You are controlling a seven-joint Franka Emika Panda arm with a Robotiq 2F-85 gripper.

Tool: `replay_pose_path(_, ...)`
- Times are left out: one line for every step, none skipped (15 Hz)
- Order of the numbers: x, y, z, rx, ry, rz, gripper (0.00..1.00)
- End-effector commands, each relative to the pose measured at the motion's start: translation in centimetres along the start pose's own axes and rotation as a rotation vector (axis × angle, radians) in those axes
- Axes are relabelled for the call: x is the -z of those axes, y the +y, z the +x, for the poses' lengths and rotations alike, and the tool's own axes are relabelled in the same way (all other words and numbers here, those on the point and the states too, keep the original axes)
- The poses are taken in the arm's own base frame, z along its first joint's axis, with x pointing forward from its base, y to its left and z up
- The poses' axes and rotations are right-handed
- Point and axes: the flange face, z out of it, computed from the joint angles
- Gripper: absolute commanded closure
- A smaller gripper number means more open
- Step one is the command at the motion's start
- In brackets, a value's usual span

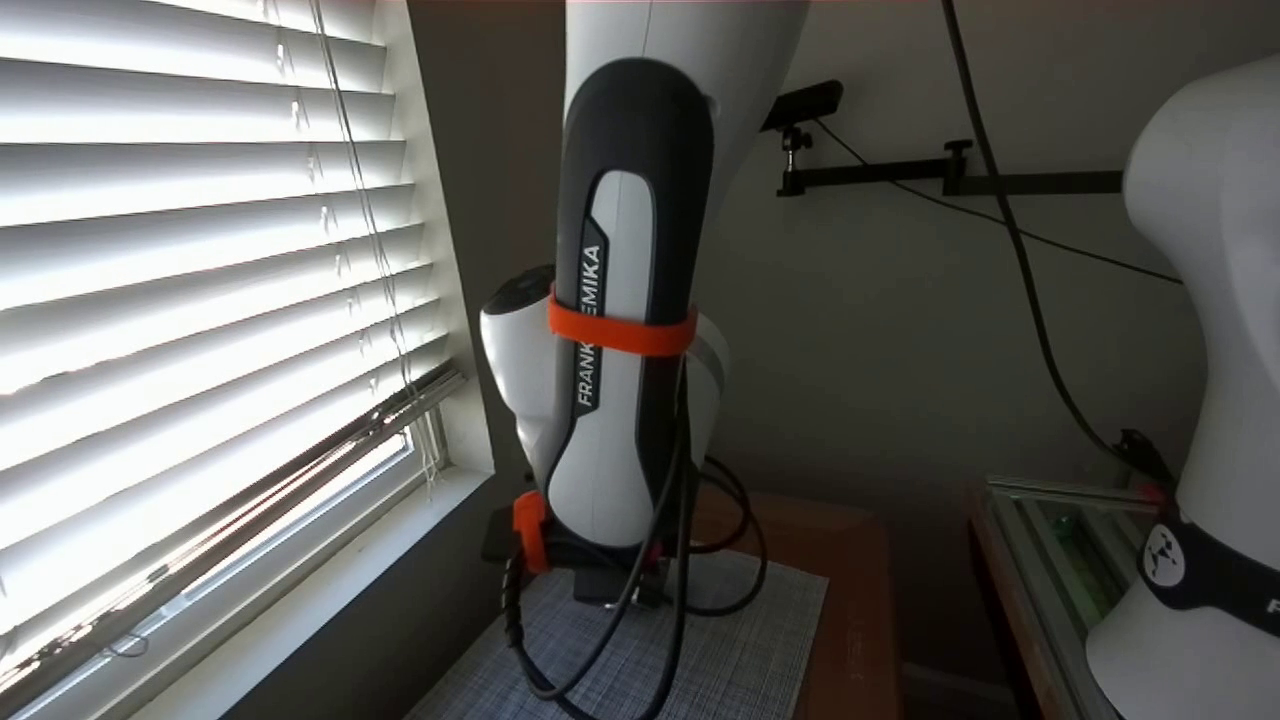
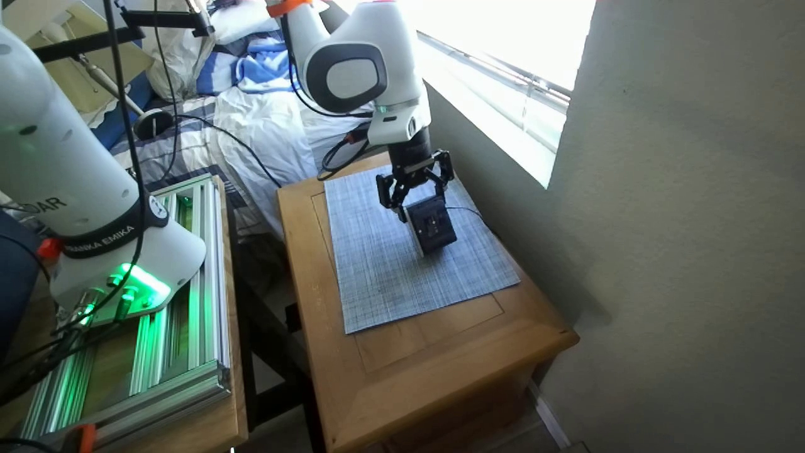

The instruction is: Turn the black device over

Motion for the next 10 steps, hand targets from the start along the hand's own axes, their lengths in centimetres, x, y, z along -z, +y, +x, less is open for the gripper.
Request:
replay_pose_path(-0.1, -0.1, -0.3, -0.012, 0.008, 0.003, 0.0)
replay_pose_path(0.0, -0.1, -0.3, -0.013, 0.008, 0.004, 0.0)
replay_pose_path(0.0, -0.1, -0.3, -0.012, 0.007, 0.007, 0.0)
replay_pose_path(0.1, -0.1, -0.3, -0.013, 0.006, 0.007, 0.0)
replay_pose_path(0.1, -0.1, -0.3, -0.012, 0.004, 0.008, 0.0)
replay_pose_path(0.1, -0.1, -0.3, -0.012, 0.004, 0.008, 0.0)
replay_pose_path(0.2, -0.1, -0.4, -0.01, 0.003, 0.01, 0.0)
replay_pose_path(0.3, -0.2, -0.5, -0.007, -0.002, 0.017, 0.0)
replay_pose_path(0.6, -0.2, -0.7, 0.0, -0.011, 0.026, 0.0)
replay_pose_path(1.1, -0.2, -0.8, 0.013, -0.021, 0.056, 0.0)
